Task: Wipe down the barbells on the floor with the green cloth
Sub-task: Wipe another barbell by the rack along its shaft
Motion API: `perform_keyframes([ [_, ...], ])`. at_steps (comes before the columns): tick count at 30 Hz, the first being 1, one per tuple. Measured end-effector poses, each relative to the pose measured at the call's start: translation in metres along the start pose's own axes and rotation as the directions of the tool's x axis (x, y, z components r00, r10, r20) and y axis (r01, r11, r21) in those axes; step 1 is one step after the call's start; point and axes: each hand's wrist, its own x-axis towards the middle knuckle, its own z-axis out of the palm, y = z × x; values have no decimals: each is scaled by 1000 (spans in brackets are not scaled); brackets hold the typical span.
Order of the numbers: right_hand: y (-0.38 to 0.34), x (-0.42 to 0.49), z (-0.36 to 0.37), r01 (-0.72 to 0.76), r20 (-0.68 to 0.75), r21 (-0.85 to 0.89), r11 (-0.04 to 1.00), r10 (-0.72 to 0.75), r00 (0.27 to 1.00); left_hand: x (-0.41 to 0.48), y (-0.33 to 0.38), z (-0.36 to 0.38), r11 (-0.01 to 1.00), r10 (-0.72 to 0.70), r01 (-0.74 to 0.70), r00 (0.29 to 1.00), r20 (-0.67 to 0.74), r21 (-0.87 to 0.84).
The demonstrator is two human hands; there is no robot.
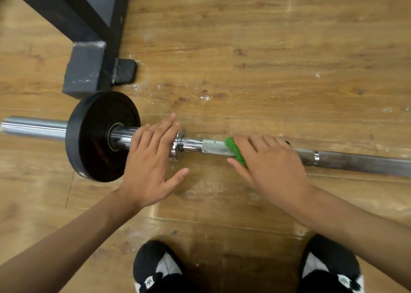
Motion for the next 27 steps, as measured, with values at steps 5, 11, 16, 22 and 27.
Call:
perform_keyframes([
  [5, 47, -48, -12, -63, 52, 71, 996, 59, 997, -19, 6, 3, 1000, 10, -11, 1000, -22, -28],
  [11, 8, -45, -4, 9, -28, 52, 999, -8, 1000, -40, 10, 1, 995, 29, -33, 998, -48, -91],
  [16, -68, -2, 5, 148, -28, 63, 987, -147, 989, -55, 12, -2, 994, 25, -28, 999, -27, -101],
  [22, -83, -5, 10, 272, 9, 44, 961, -273, 962, -62, 6, 2, 998, 57, -57, 998, -5, 0],
  [27, -12, -64, 1, 225, 19, -20, 974, -225, 974, -61, 2, 12, 995, 99, -97, 991, -88, 31],
])
